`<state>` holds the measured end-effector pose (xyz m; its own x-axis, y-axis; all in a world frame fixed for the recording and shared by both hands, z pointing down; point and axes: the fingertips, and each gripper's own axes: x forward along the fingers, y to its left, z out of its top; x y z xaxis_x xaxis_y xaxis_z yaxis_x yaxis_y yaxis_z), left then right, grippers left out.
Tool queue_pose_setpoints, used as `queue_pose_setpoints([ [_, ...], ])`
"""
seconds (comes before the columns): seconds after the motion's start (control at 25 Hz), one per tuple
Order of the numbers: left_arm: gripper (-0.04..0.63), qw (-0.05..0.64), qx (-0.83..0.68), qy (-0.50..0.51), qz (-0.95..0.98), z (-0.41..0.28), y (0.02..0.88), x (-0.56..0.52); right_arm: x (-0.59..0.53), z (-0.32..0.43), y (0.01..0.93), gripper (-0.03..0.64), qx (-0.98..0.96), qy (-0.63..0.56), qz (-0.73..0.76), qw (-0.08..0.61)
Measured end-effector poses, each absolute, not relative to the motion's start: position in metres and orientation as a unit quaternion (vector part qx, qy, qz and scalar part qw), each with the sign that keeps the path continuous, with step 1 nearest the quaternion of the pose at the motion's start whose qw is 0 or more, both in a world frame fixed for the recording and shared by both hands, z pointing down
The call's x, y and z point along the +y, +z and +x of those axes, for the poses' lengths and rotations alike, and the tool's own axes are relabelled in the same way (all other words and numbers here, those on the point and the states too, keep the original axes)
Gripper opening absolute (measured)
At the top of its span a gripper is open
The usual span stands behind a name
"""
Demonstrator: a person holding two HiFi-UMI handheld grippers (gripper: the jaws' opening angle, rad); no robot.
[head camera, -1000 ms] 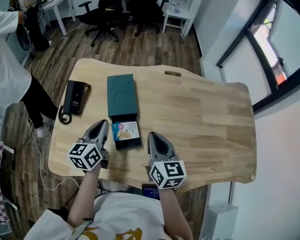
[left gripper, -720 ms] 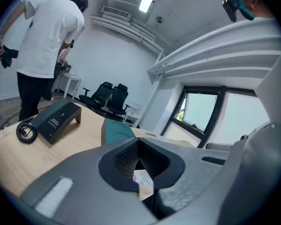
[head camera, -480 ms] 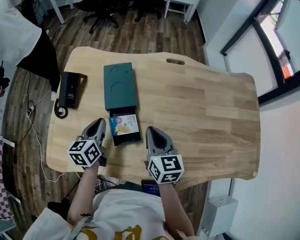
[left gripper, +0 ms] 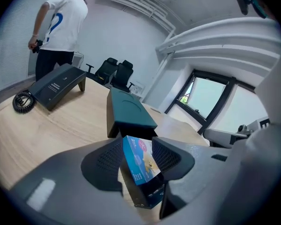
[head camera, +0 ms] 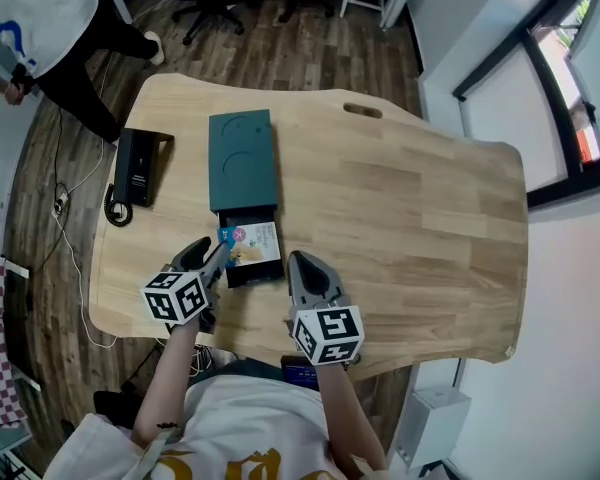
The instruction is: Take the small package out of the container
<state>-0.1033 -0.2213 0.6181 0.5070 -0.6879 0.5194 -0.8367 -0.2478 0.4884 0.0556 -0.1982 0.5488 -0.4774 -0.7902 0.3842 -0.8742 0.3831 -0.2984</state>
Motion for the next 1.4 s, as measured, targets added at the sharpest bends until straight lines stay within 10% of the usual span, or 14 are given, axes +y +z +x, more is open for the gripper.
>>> queue_pose_setpoints([
  [1.4,0.227,0.464,-0.478,0.065,0.743,-0.114,0.657,-0.216,-0.201,0.069,0.570,0.003,-0.821,0.222,0.506,0.145],
])
